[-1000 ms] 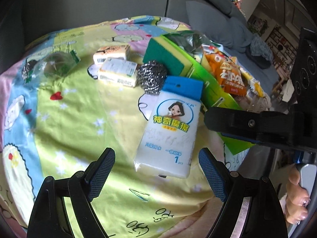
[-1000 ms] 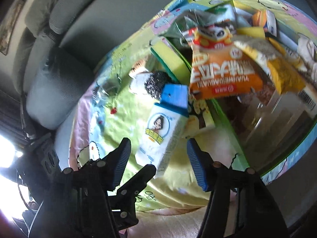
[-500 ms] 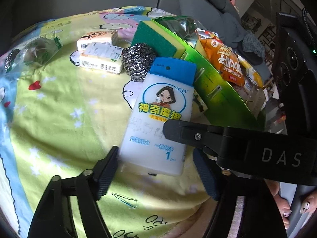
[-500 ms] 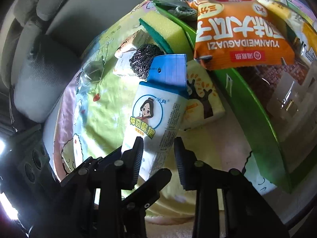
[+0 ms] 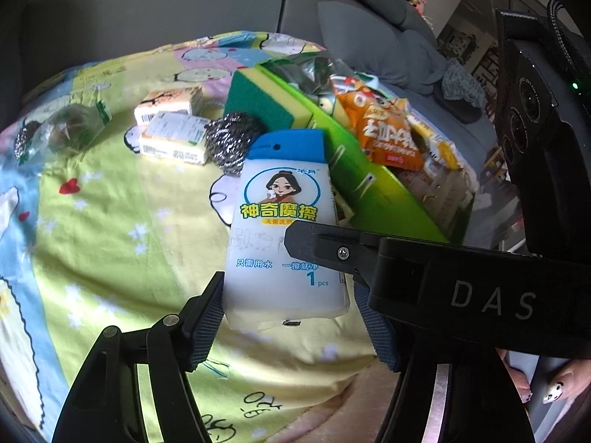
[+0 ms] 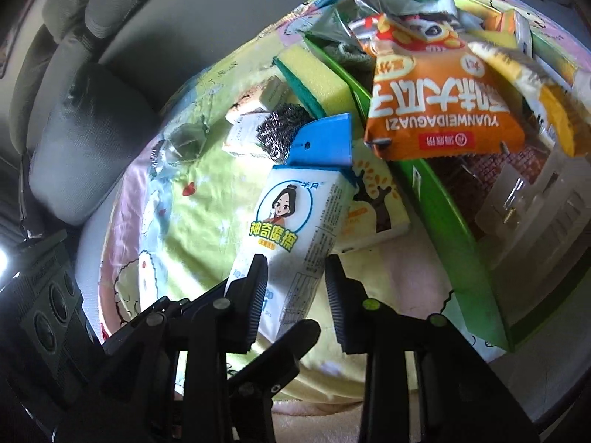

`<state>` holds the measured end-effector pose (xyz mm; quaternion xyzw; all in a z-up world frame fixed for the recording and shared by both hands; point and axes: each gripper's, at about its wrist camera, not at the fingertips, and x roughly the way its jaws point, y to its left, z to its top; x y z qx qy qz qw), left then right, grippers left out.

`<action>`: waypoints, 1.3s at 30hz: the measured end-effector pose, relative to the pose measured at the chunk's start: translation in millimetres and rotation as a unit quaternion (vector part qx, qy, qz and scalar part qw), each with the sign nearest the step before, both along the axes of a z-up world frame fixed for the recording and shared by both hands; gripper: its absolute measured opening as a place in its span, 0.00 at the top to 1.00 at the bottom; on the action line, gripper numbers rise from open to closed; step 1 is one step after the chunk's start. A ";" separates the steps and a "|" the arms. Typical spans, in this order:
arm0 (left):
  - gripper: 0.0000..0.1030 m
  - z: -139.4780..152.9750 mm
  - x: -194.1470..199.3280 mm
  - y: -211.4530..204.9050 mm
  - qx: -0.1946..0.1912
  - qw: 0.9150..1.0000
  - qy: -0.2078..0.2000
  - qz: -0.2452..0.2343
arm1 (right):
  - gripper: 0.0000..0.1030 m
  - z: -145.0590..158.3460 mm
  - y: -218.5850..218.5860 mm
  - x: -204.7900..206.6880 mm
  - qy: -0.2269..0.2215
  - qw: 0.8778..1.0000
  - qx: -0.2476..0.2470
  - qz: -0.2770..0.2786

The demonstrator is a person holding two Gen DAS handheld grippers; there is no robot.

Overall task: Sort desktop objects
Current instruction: 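Close the right tool on the sponge pack and lift it, then carry the held sponge pack with the right tool over the green box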

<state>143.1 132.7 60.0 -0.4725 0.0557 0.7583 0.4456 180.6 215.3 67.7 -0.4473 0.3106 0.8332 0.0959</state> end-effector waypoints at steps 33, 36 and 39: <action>0.32 81.4 22.6 49.4 0.028 0.996 0.080 -0.036 | 0.66 73.1 33.4 49.2 0.110 0.993 0.009 -0.030; 0.32 89.9 27.0 61.9 0.020 0.994 0.102 -0.044 | 0.66 78.4 42.8 51.6 0.117 0.992 0.008 -0.036; 0.32 97.5 28.2 74.2 0.022 0.992 0.109 -0.057 | 0.65 84.2 53.4 55.2 0.126 0.991 0.010 -0.044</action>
